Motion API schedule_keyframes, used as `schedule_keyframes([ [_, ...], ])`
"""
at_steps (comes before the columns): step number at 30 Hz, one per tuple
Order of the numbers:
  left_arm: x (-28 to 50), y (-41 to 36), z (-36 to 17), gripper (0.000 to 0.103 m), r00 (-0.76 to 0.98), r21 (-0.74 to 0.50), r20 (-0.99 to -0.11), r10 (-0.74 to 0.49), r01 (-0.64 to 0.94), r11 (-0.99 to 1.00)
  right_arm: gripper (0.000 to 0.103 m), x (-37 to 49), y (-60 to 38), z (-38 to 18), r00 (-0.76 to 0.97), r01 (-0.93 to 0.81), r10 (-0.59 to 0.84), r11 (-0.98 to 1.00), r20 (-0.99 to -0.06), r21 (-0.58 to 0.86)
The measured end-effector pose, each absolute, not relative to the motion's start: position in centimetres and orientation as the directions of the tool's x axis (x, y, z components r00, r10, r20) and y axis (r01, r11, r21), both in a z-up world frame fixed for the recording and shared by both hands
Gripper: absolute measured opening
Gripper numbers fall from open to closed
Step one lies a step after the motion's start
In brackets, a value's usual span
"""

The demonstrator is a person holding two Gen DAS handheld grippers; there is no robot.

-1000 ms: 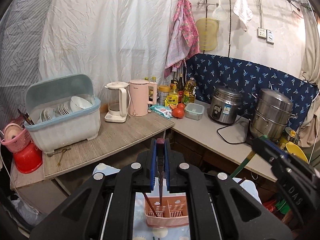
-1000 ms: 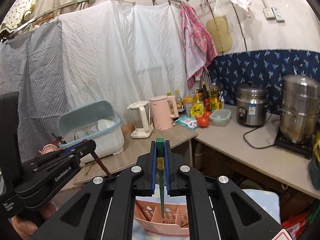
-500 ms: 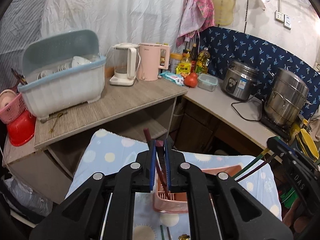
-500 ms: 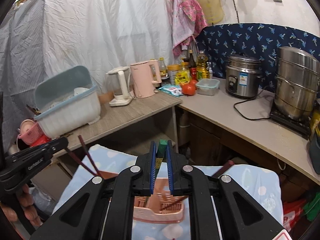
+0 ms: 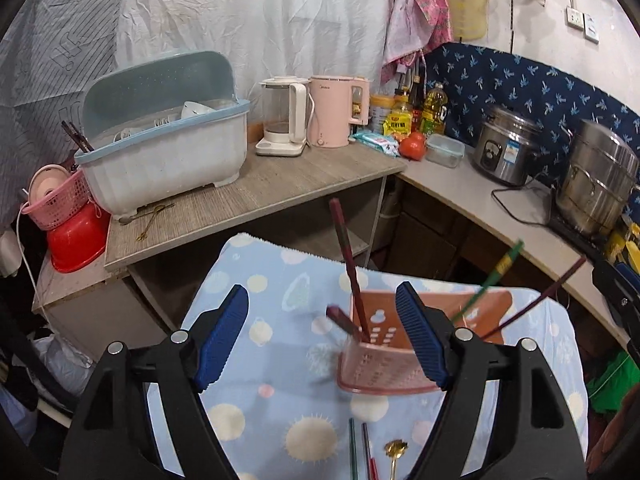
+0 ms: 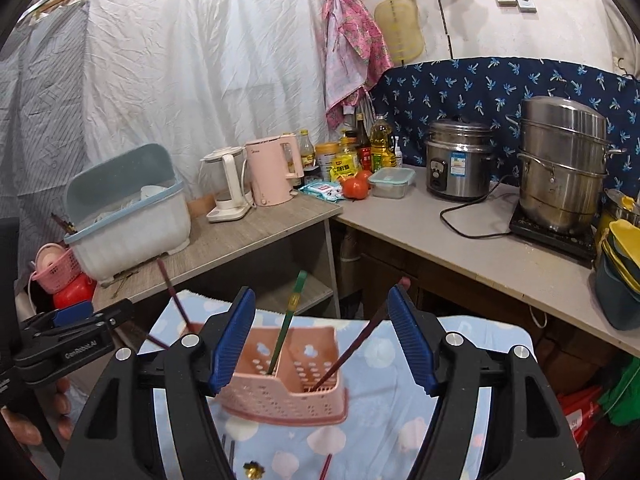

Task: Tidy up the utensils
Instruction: 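Drop the chopsticks into the pink holder by opening both grippers, then move both open grippers back toward the red chopsticks and spoons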

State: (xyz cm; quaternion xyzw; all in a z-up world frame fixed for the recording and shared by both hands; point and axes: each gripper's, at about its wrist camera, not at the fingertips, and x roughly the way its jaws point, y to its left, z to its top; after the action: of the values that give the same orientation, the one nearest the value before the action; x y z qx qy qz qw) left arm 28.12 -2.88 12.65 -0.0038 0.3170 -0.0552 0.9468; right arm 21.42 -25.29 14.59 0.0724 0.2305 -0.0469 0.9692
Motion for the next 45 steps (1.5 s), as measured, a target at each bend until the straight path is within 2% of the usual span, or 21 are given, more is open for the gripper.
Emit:
schedule_keyframes([
  [13, 23.3, -3.6, 12.2, 0.07, 0.776, -0.005, -0.619, -0.12, 0.148, 0.989, 0.066, 16.5, -23.2, 13.0, 0.869, 0.106, -0.038, 0.988, -0.494, 0.111],
  [27, 18.5, -3.3, 10.8, 0.068, 0.747, -0.026, -0.648, -0.147, 0.171, 0.985, 0.066, 11.2, -21.4, 11.0, 0.848, 0.096, -0.019, 0.988, -0.53, 0.118],
  [45, 13.4, -2.4, 6.4, 0.068, 0.679, -0.044, -0.718, -0.154, 0.176, 0.983, 0.066, 5.9, -20.2, 6.6, 0.794, 0.101, -0.01, 0.988, -0.608, 0.116],
])
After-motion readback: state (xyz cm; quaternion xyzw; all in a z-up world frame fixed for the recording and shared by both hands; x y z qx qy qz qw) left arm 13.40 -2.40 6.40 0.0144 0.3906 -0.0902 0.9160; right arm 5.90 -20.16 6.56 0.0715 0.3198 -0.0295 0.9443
